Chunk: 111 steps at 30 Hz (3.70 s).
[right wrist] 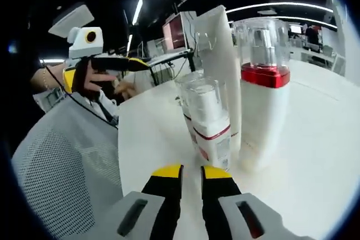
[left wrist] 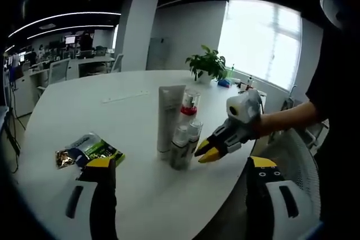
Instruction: Arrange the skincare products in the storage area until every visible bottle or jar stands upright without overlapping.
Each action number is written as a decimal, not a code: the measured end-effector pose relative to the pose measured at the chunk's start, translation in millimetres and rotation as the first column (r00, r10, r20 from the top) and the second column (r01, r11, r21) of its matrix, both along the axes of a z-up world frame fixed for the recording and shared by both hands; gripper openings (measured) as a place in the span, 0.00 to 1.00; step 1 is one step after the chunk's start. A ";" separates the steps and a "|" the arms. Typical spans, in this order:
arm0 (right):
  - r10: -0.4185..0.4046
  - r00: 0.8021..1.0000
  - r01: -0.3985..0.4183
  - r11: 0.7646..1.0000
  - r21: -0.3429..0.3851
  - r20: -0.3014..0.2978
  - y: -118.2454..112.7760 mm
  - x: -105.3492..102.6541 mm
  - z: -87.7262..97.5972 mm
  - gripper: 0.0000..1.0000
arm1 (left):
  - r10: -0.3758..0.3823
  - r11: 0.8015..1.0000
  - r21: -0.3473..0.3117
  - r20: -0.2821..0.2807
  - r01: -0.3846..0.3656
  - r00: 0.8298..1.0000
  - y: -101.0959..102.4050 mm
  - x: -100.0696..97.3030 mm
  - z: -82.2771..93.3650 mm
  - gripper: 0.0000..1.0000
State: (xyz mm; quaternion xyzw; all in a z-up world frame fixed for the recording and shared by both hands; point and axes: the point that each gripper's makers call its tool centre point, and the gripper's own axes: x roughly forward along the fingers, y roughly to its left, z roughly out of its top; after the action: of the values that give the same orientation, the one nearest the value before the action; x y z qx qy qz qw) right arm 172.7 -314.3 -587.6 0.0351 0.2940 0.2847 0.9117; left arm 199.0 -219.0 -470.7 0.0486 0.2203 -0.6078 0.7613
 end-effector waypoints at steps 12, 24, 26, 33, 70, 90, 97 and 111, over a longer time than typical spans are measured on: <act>0.026 1.000 -0.026 0.999 -0.027 0.002 4.6 6.4 -5.0 0.13 | 0.002 1.000 -0.004 -0.004 -0.002 1.000 2.1 -3.4 0.7 0.90; 0.029 0.999 -0.028 0.998 -0.057 0.016 4.9 1.4 6.9 0.13 | 0.008 1.000 0.015 -0.001 -0.008 1.000 10.0 1.0 4.6 0.91; 0.021 1.000 -0.020 0.996 -0.082 0.012 2.6 -6.0 15.8 0.13 | -0.006 0.999 0.045 0.004 0.005 1.000 12.8 0.8 1.8 0.92; -0.032 0.999 0.034 0.998 -0.055 0.040 -2.9 -25.8 45.6 0.33 | -0.019 0.997 0.074 0.009 0.018 1.000 18.5 0.1 5.0 0.94; -0.335 0.936 0.337 0.941 -0.006 0.109 -23.5 -80.9 96.5 0.99 | 0.149 0.989 0.025 -0.163 -0.147 0.975 77.0 -9.8 7.2 0.99; -0.359 0.930 0.361 0.933 -0.015 0.076 -28.7 -83.7 91.4 0.96 | 0.173 0.983 0.098 -0.234 -0.154 0.957 57.1 36.6 -8.6 0.99; -0.360 0.931 0.362 0.932 -0.027 0.061 -29.6 -84.6 87.4 0.93 | 0.217 0.971 0.152 -0.256 -0.183 0.942 50.4 73.8 -27.5 0.98; -0.389 0.921 0.389 0.920 -0.043 0.015 -37.0 -87.5 78.3 0.89 | 0.325 0.940 0.234 -0.380 -0.250 0.866 31.0 147.2 -70.2 0.82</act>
State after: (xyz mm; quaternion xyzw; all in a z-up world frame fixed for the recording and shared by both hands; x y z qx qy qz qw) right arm 85.3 -351.3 -509.3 0.0715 0.2846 0.0915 0.9516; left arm 346.2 -188.0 -540.8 -0.0468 0.4341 -0.4616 0.7722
